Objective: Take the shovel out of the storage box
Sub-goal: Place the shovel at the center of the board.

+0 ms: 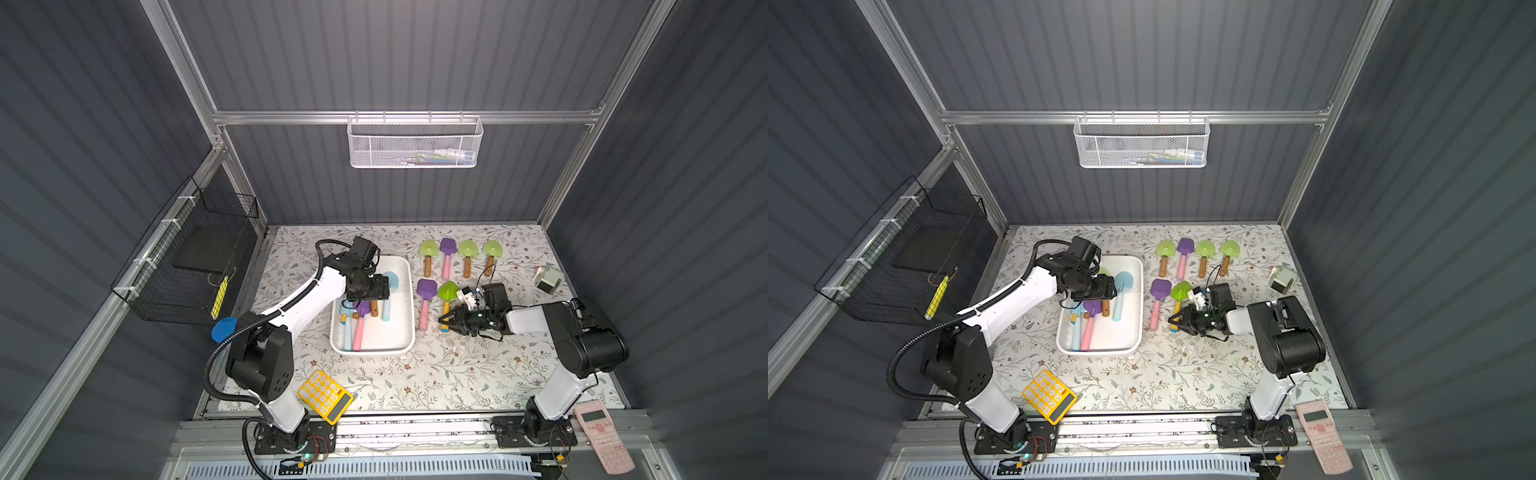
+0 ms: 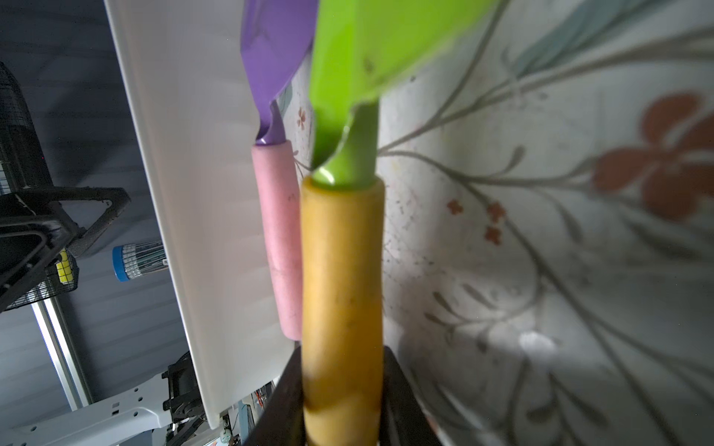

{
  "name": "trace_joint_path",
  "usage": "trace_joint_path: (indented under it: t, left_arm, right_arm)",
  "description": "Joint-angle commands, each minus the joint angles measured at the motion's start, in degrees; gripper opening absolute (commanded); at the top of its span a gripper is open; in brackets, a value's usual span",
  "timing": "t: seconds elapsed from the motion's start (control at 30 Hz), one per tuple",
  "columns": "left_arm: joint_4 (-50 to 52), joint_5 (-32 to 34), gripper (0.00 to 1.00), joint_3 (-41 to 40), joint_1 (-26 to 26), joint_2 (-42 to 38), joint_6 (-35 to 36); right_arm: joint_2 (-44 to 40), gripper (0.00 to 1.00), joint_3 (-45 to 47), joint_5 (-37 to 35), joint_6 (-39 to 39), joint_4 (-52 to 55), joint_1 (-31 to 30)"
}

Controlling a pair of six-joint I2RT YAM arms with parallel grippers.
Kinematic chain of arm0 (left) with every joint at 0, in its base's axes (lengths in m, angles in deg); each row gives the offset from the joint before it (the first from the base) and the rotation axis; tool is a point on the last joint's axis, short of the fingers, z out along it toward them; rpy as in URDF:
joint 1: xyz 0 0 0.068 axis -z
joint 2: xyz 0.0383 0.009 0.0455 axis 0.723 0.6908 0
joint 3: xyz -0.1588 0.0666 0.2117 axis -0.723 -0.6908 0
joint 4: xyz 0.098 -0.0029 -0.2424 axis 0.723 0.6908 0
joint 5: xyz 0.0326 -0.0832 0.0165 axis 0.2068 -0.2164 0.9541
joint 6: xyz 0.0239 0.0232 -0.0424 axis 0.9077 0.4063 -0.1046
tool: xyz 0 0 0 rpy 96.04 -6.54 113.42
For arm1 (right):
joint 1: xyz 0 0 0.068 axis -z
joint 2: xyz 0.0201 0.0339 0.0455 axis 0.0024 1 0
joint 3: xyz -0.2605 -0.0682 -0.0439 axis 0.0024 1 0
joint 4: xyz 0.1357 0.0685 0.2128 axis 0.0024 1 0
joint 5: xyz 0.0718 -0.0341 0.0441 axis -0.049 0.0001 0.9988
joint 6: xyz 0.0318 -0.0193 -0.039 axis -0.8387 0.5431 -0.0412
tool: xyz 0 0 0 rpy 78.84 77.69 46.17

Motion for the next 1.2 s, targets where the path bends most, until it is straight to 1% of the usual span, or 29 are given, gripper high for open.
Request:
trace_joint_path:
  t: [0.0,0.07,0.2,0.23,0.43,0.53,0.63,0.73,0.83,0.93,1.0,1.03,1.1,1.17]
  left_arm:
    - [0.32,0.79,0.78,-1.33,-0.41,-1.71,0.72]
    - [0.24,1.05,0.78,-1.96,-0.49,-2.19,0.61]
    - [0.54,1.39,0.78,-2.67,-0.58,-2.56,0.88]
    - [0.63,1.41,0.78,-2.67,-0.58,-2.60,0.96]
    - [0.59,1.24,0.78,-3.02,-0.75,-2.82,0.74]
    - [0.67,1.40,0.78,-3.02,-0.76,-3.15,0.78]
    - [0.59,1.48,0.78,-3.06,-0.76,-3.11,0.83]
    - [1.04,1.98,0.78,-2.95,-0.76,-2.57,1.25]
    - [1.38,0.99,0.78,-2.76,-0.76,-1.33,2.16]
    - [2.26,0.72,0.71,-2.06,-0.71,1.47,2.65]
    - [1.44,0.88,0.59,-1.98,-0.67,2.93,2.72]
    - [0.93,0.67,0.55,-1.76,-0.59,3.47,2.59]
    - [0.23,-0.01,0.53,-0.09,-0.35,4.98,2.50]
    - [-0.20,0.00,0.49,1.86,-0.15,6.69,2.33]
  right_arm:
    - [0.86,0.25,-0.28,-1.08,0.21,3.08,1.48]
    - [0.66,0.29,-0.19,-1.32,0.24,3.36,1.92]
    - [0.55,0.49,-1.21,-2.12,1.23,6.08,1.92]
    - [0.39,0.52,-1.34,-2.44,1.34,6.63,1.92]
    - [-0.86,0.57,-3.04,-4.94,3.08,12.23,2.01]
    - [-3.42,0.60,-3.73,-9.76,4.20,17.34,2.01]
    - [-4.62,0.63,-4.75,-11.62,4.70,19.95,2.08]
    - [-4.94,0.63,-6.66,-13.82,5.50,23.25,2.05]
    - [-7.76,0.64,-7.18,-15.63,6.06,25.71,2.01]
    - [-12.22,0.64,-7.64,-18.71,6.70,29.46,1.96]
    - [-16.12,0.62,-8.40,-22.53,7.43,33.39,1.84]
    - [-17.93,0.62,-8.82,-23.93,7.72,35.06,1.71]
    - [-22.10,0.61,-9.77,-26.31,8.28,38.35,1.48]
    - [-25.76,0.61,-10.38,-27.12,8.34,41.19,1.40]
